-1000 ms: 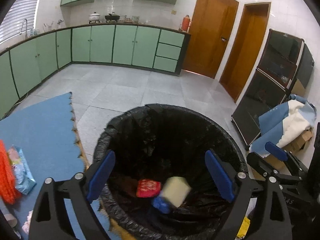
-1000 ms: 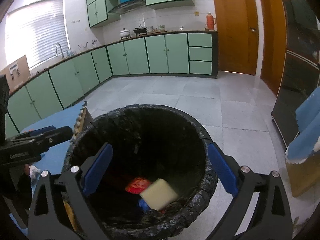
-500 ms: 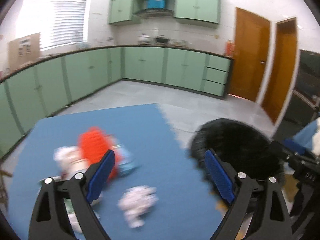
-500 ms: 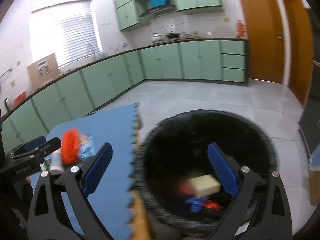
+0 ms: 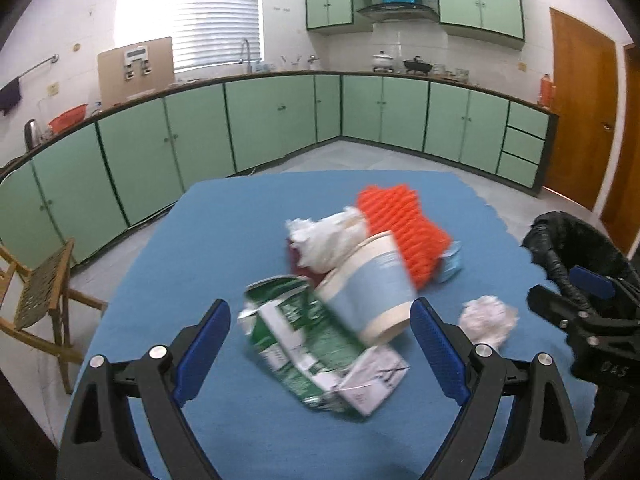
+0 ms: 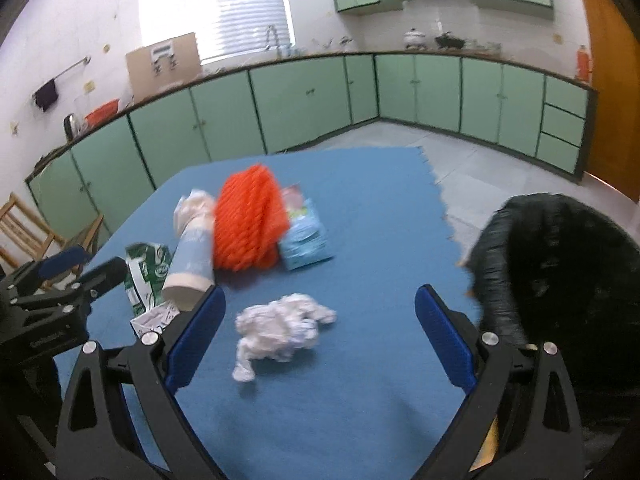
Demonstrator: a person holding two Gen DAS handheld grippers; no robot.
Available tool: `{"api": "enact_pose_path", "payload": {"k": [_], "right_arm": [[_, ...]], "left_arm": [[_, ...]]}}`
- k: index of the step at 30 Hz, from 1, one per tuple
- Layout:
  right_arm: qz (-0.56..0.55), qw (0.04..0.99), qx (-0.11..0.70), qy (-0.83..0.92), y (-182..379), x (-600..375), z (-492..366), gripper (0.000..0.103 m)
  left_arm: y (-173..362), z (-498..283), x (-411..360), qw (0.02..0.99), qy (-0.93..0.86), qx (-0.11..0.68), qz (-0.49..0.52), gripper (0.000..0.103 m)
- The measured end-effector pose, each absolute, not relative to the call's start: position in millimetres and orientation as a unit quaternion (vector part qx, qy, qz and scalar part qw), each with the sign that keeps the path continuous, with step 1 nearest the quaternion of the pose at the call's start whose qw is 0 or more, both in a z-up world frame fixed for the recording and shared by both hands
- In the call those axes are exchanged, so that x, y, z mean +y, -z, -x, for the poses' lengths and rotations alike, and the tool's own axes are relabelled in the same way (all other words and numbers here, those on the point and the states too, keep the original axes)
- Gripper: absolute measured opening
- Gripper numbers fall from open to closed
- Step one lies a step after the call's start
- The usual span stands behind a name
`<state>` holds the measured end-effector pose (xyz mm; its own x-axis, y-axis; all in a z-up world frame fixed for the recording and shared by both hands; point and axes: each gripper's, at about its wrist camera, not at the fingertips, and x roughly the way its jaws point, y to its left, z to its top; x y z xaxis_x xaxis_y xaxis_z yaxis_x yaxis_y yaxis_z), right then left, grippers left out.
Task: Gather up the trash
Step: 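Grasp the white tissue with the right tool while the left tool grasps the green carton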
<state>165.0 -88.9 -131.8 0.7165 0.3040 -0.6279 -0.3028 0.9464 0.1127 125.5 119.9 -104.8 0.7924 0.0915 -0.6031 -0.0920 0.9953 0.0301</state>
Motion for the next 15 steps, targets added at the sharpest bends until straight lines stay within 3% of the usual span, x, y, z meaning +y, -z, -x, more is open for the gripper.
{"api": "enact_pose_path", "payload": {"k": [10, 12, 15], "right_arm": [[0.024, 0.904, 0.396, -0.159, 167, -61, -184, 0.077], [0.022, 0.899, 0.405, -0.165, 169, -60, -187, 0.069], [0.018, 0.886, 0.422, -0.191, 173, -57, -187, 0.046]], "left_arm": [[129, -127, 137, 0.936, -0.056, 0.348, 0.013, 0.089], [132, -127, 140, 0.934, -0.057, 0.353, 0.016, 0.089], [138, -129, 142, 0.931, -0.056, 0.361, 0.02, 0.089]]}}
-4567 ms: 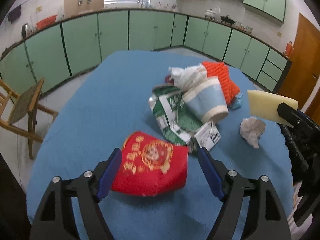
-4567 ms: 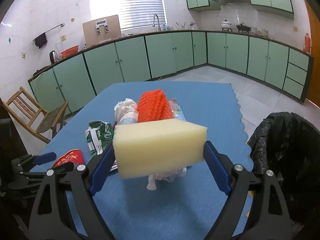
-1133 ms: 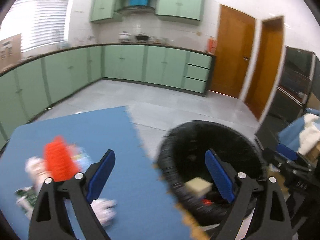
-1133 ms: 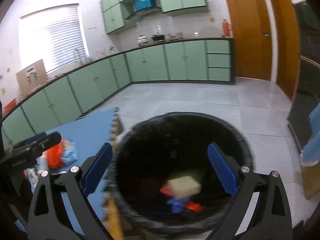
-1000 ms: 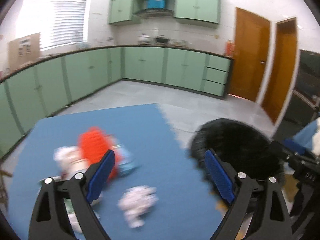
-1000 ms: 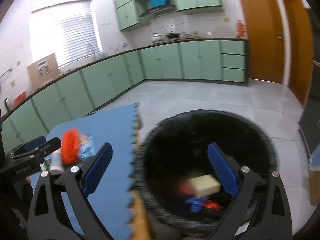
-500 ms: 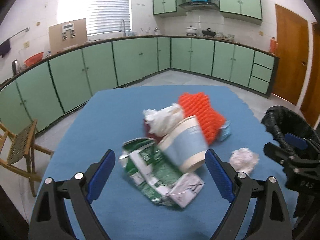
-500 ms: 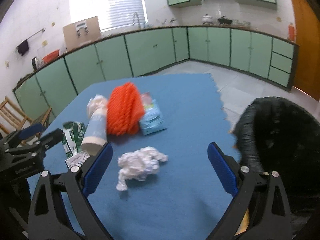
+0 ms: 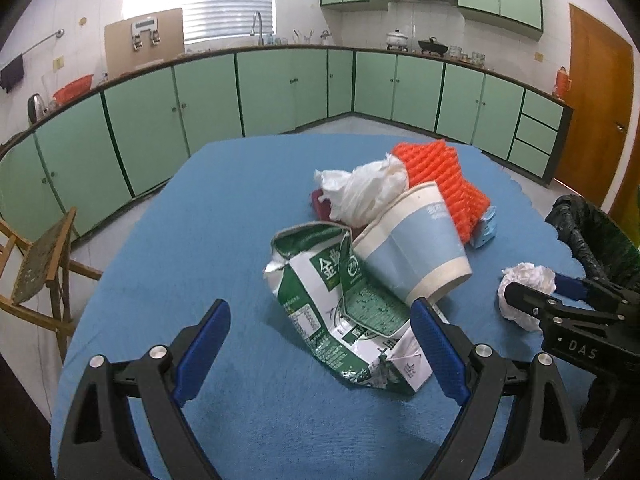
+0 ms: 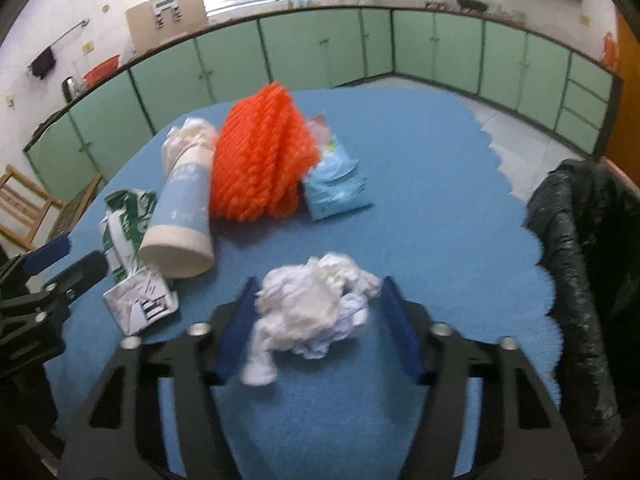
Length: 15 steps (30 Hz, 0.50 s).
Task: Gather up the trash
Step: 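Grasp the white tissue with the right tool while the left tool grasps the green carton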
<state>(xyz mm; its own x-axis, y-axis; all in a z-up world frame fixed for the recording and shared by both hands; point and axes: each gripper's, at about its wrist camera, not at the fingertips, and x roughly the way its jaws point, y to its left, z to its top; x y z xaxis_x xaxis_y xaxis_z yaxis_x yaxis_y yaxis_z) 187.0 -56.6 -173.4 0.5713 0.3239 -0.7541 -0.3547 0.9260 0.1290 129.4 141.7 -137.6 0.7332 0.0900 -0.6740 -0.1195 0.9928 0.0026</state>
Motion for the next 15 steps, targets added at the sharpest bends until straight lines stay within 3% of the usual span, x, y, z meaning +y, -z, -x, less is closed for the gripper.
{"api": "enact_pose_path", "payload": {"k": [2, 4, 15], "right_arm": [[0.021, 0.881, 0.425, -0.204, 175, -53, -186, 0.032], [0.03, 0.883, 0.419, -0.211, 173, -49, -181, 0.026], [0.027, 0.885, 0.414, -0.212, 170, -52, -176, 0.026]], "left_arm": [[141, -132, 142, 0.928, -0.057, 0.367, 0.022, 0.089], [146, -135, 142, 0.924, -0.06, 0.376, 0.024, 0.089], [160, -144, 161, 0.908, -0.068, 0.407, 0.073, 0.09]]}}
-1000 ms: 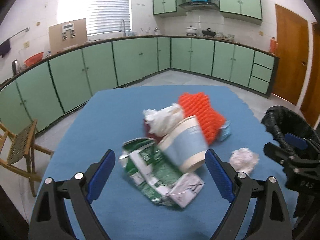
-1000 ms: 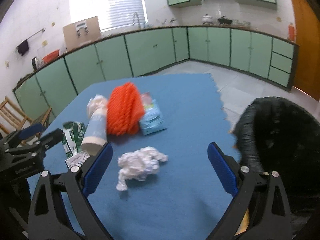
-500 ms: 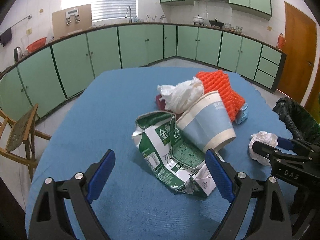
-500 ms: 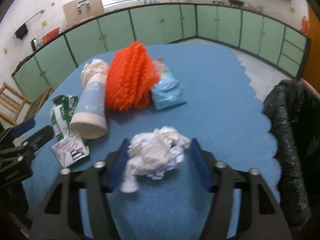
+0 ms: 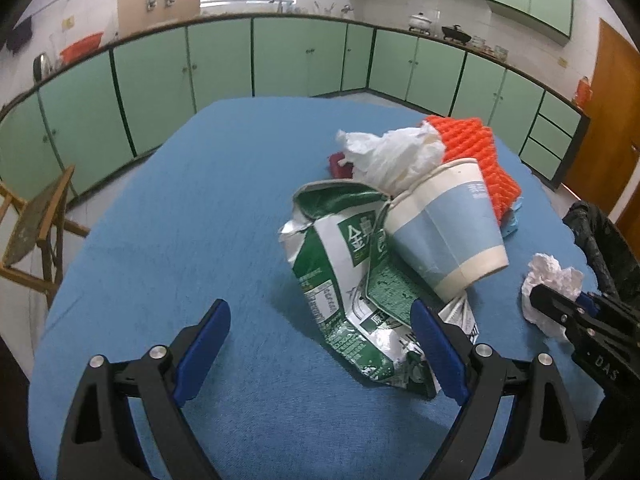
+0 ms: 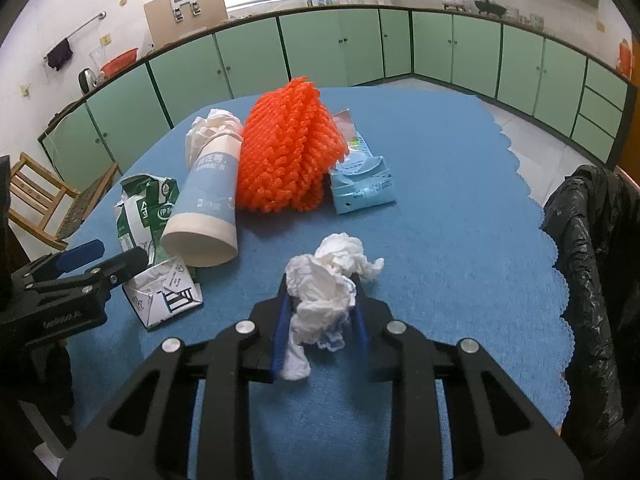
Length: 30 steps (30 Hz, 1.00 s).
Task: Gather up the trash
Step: 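Grasp the white tissue with the right tool while the left tool grasps the green carton, then carry the tissue and carton over the bin and open both tools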
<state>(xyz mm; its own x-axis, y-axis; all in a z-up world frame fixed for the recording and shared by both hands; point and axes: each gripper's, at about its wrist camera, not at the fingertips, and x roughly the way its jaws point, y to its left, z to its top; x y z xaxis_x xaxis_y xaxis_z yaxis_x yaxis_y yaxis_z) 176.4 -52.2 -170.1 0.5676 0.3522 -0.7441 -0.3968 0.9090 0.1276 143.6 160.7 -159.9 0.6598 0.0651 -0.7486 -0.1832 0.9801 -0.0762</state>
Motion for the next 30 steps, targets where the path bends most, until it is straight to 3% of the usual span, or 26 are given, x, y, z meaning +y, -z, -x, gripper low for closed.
{"api": "enact_pose_path", "payload": {"k": [7, 9, 11, 12, 21, 30], "right_arm": [[0.023, 0.884, 0.416, -0.212, 170, -56, -177, 0.026], [0.023, 0.884, 0.416, -0.212, 170, -56, -177, 0.026], [0.024, 0.884, 0.417, -0.213, 170, -56, -178, 0.026], [0.025, 0.884, 0.417, -0.213, 170, -56, -178, 0.026], [0.03, 0.888, 0.406, -0.214, 158, -55, -172, 0.025], [0.014, 0.901, 0.375, -0.219, 124, -63, -163, 0.024]], "left_arm": [[170, -161, 171, 0.899, -0.057, 0.422, 0.1, 0.088], [169, -163, 171, 0.901, -0.047, 0.42, 0.099, 0.075], [169, -163, 170, 0.902, -0.042, 0.42, 0.092, 0.048], [169, -164, 169, 0.902, -0.038, 0.42, 0.09, 0.04], [142, -147, 149, 0.919, -0.017, 0.386, 0.07, 0.01], [106, -124, 143, 0.93, -0.023, 0.36, 0.07, 0.009]]}}
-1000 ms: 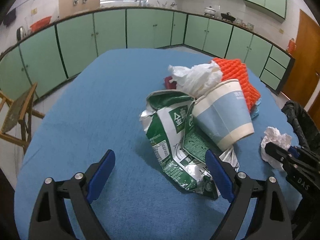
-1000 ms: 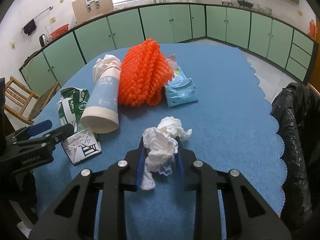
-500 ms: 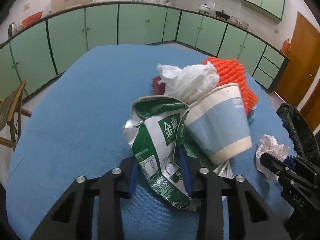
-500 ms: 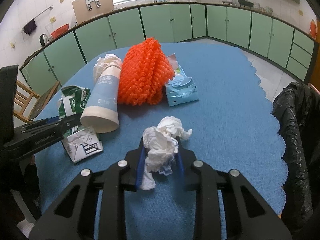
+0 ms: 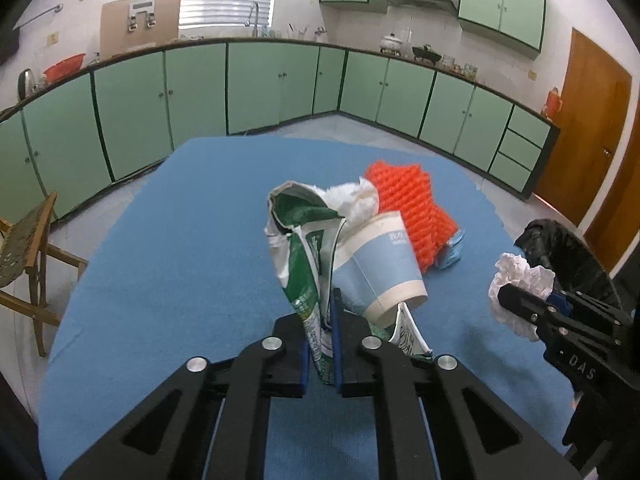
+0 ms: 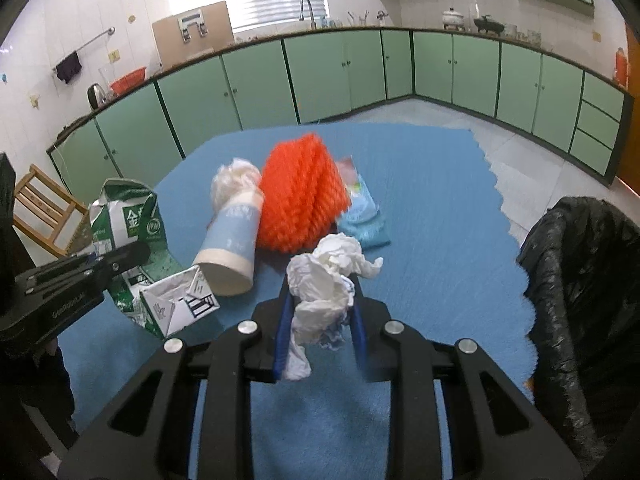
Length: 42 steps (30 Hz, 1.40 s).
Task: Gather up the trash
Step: 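Carry the tissue and carton over the bin and open both tools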
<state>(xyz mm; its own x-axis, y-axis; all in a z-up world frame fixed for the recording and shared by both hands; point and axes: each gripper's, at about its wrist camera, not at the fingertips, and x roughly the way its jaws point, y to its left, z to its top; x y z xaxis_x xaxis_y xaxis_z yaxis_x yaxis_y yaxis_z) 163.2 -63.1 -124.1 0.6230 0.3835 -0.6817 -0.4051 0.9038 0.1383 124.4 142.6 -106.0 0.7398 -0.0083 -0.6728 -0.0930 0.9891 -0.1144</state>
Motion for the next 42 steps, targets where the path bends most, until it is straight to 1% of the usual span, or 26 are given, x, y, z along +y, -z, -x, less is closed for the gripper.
{"api": "enact_pose_path", "payload": {"k": [9, 24, 36, 42], "right_arm": [[0.004, 0.912, 0.343, -0.227, 87, -66, -152, 0.024], [-0.013, 0.931, 0.291, -0.218, 36, -101, -132, 0.024], [-0.036, 0.952, 0.266, -0.145, 16, -184, -122, 0.024], [-0.046, 0.959, 0.265, -0.093, 19, -241, -118, 0.024]], "left_arm": [[74, -105, 135, 0.944, -0.014, 0.324, 0.061, 0.009], [37, -97, 88, 0.96, 0.036, 0.276, 0.028, 0.008], [22, -114, 32, 0.962, 0.099, 0.256, 0.007, 0.008], [19, -128, -21, 0.956, 0.154, 0.25, -0.011, 0.008]]}}
